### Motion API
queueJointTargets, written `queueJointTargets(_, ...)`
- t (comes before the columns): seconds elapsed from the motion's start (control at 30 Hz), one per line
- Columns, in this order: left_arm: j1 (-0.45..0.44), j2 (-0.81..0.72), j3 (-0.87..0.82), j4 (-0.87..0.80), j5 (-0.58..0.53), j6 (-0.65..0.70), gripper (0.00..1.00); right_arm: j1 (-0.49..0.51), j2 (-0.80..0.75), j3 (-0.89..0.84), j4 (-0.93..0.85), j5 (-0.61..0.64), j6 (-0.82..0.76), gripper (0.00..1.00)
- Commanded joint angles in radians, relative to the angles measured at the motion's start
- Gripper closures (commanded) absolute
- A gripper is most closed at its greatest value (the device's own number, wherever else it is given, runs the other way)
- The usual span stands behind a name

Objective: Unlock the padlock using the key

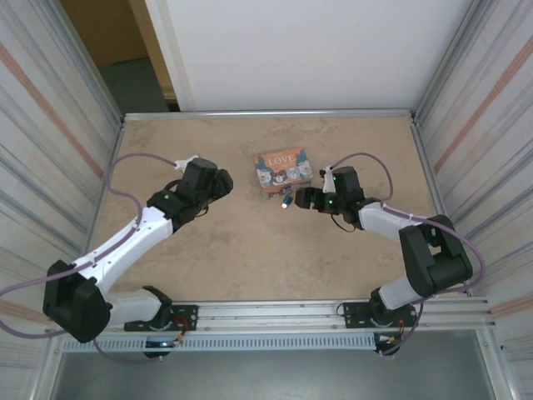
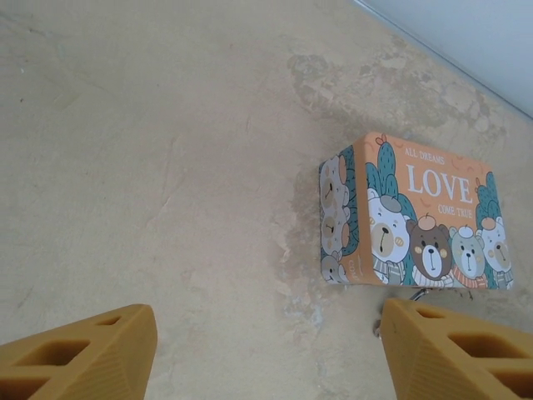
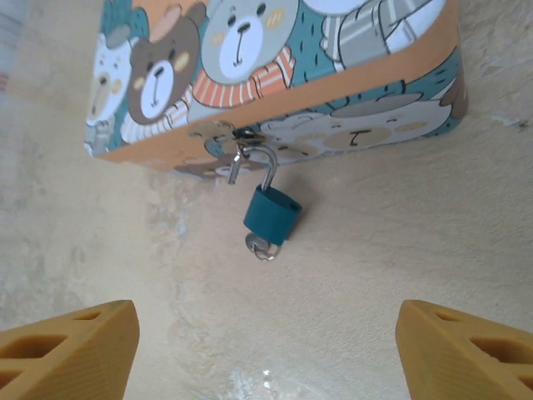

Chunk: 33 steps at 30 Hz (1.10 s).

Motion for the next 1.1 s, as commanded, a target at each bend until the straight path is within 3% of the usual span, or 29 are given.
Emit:
queueJointTargets(0.0, 0.015, -0.058, -0.053, 0.101, -0.008, 0.126, 0.22, -0.012, -0.044, -0.041, 0.033, -0.004, 0.044, 0.09)
queueJointTargets(0.07, 0.032, -0.078, -0.089, 0.155, 0.030, 0.164, 0.17, -0.020, -0.051, -0.058, 0.074, -0.019, 0.079, 0.01)
queueJointTargets(0.23, 0.104, -0.092, -0.160, 0.281, 0.202, 0.195, 0.13, -0.027, -0.024, -0.065, 0.169, -0.093, 0.162, 0.01)
queueJointTargets(0.43, 0.203, -0.016, -0.156, 0.346, 0.468, 0.163, 0.19, -0.016, 0.047, -0.031, 0.238, -0.122, 0.200, 0.00)
queueJointTargets(0.73, 0.236, 0.170, -0.068, 0.389, 0.687, 0.118, 0.28, -0.005, 0.176, 0.039, 0.303, -0.144, 0.189, 0.12)
queueJointTargets(1.07, 0.235, 0.451, 0.105, 0.419, 0.833, 0.126, 0.37, 0.010, 0.285, 0.123, 0.333, -0.122, 0.185, 0.20)
